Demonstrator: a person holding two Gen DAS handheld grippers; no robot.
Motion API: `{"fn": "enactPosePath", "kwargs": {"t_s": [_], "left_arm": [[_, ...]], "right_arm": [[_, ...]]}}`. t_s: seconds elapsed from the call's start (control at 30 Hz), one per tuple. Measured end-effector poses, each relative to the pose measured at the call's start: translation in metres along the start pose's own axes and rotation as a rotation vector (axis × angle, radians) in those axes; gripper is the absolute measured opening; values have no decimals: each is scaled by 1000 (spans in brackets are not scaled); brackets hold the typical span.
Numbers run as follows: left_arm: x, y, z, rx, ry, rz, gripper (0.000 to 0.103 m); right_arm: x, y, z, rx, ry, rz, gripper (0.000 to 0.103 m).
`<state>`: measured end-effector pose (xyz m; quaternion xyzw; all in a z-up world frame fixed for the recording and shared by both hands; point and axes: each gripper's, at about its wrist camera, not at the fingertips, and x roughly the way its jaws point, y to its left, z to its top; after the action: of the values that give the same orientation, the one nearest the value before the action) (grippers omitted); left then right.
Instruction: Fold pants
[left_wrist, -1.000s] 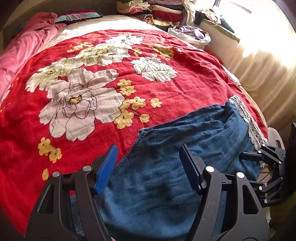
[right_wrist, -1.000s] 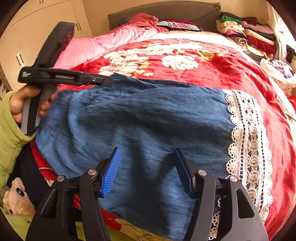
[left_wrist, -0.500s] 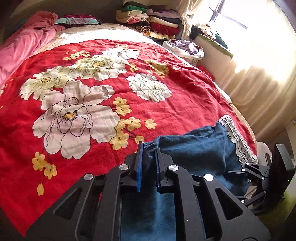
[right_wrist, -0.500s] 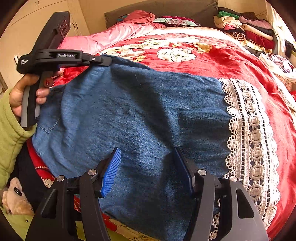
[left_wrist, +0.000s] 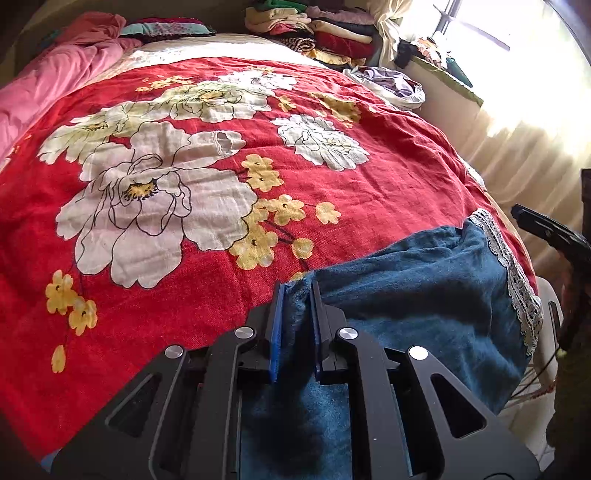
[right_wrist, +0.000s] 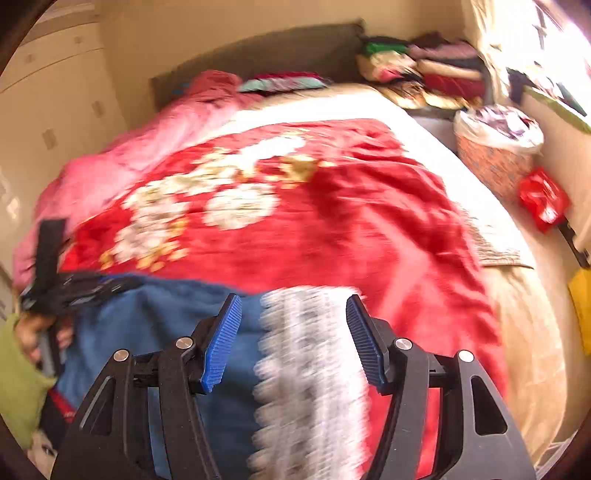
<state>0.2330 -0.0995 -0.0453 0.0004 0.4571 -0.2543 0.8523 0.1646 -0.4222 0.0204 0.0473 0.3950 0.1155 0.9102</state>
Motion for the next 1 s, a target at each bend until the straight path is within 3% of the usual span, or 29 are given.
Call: {"fn": "enactPosePath", "kwargs": {"t_s": [0.17, 0.23, 0.33, 0.43, 0.53, 0.67, 0.8, 0.83, 0.93, 1.0], "left_arm": [[-1, 1, -2, -11, -5, -6, 6], [0, 1, -1, -11, -5, -5, 6], [-1, 1, -2, -14, -11, 2, 7], [-4, 2, -2, -28, -29, -2, 6], [-7, 2, -2, -38, -46, -9, 6], [-5, 4, -4, -55, -45, -7, 6], [-1, 5, -6, -51, -31, -3, 9], [-3, 5, -6, -49, -34, -1, 10], [-15, 3, -5, -45, -57, 13, 18], [-27, -2, -6, -38, -83, 11, 19]], "right_arm": [[53, -41, 13, 118, 155, 101, 50], [65, -39, 6, 128, 198, 137, 39], [58, -22, -3, 53, 168, 146, 24], [25, -19, -8, 49, 20, 142, 21], [6, -28, -11, 61, -89, 159, 21], [30, -41, -21, 71, -21, 60, 20], [40, -50, -29, 107, -16, 86, 21], [38, -50, -28, 113, -16, 96, 24], [30, -53, -24, 128, -21, 120, 46], [30, -55, -20, 131, -11, 123, 46]]}}
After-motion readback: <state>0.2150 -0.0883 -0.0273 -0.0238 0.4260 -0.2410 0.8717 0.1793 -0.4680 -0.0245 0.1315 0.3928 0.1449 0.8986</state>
